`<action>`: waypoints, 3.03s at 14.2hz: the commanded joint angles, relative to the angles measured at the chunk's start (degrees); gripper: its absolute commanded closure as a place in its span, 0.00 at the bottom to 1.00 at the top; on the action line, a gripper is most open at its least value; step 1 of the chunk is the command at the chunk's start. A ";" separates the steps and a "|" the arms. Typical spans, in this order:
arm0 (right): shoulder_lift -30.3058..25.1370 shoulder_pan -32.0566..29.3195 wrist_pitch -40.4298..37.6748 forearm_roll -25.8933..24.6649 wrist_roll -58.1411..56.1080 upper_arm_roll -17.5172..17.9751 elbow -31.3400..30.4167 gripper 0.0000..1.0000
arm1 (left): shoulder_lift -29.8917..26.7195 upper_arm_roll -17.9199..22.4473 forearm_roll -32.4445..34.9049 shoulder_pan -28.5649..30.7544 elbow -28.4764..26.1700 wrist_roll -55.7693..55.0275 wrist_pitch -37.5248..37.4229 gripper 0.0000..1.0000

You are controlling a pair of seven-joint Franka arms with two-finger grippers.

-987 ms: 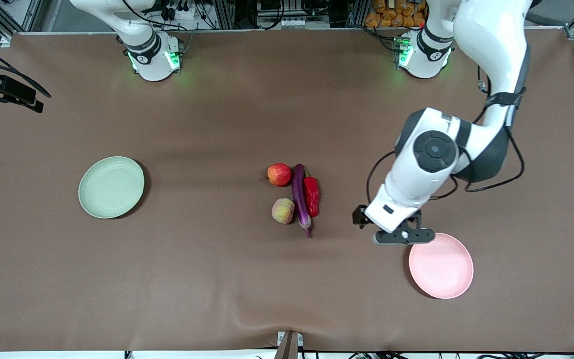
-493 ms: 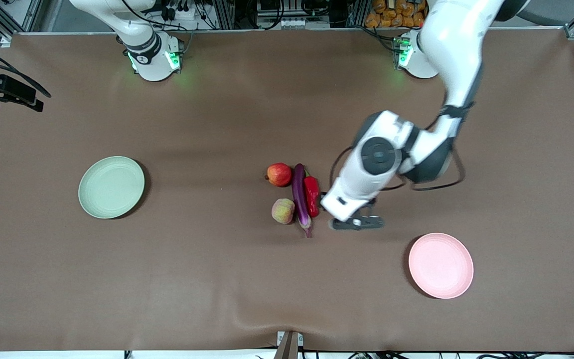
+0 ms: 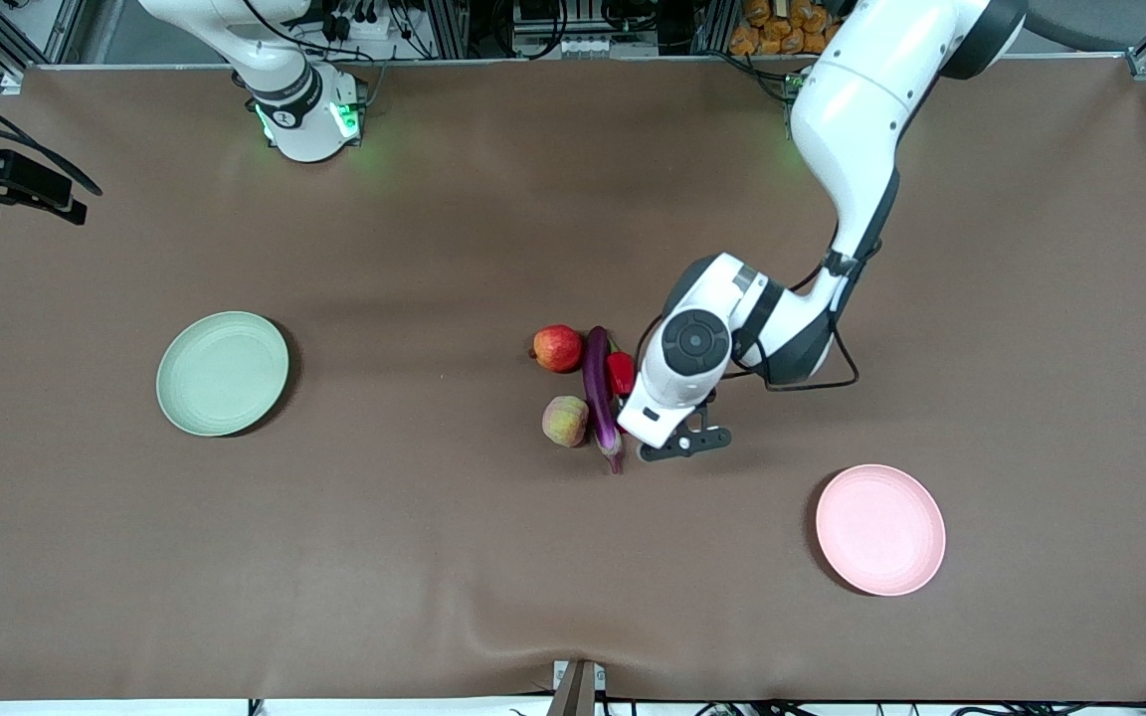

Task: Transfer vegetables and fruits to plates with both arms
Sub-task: 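Reach the left gripper to the red pepper and grasp it, then carry the pepper to the pink plate while the right gripper grasps the peach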

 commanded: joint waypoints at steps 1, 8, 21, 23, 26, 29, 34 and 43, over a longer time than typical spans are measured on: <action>0.02 -0.04 0.07 0.41 -0.22 0.26 0.64 0.00 | 1.55 -0.03 -0.62 -0.04 -0.20 -7.77 2.86 0.00; 1.07 0.04 -0.19 -0.55 -0.48 0.26 0.29 0.00 | 1.19 -0.12 -0.79 -3.82 -2.93 -12.63 2.86 0.00; 10.39 0.13 0.07 0.68 -0.22 0.52 0.91 0.00 | 0.23 -1.69 -0.97 -4.79 -4.87 -12.80 -6.98 0.49; 10.39 1.53 0.68 5.57 1.88 1.05 0.91 0.00 | 0.23 -1.79 -0.80 -4.79 -4.69 -15.43 -6.99 1.00; 10.48 2.59 4.20 14.37 18.97 1.14 0.91 0.00 | -2.66 -1.61 -0.79 -3.83 -3.90 -16.67 -7.16 1.00; 11.27 6.45 7.01 16.40 28.15 1.14 0.82 0.00 | -11.25 0.23 -0.36 -1.98 -3.64 -19.82 -8.92 1.00; 15.74 14.61 16.93 16.06 39.84 1.05 0.73 0.00 | -21.64 12.42 -0.27 0.05 -0.82 -29.93 -8.83 1.00; 31.56 29.48 41.18 15.53 56.38 1.05 0.82 0.00 | -17.63 29.42 -10.79 6.90 -0.47 -39.09 -7.34 1.00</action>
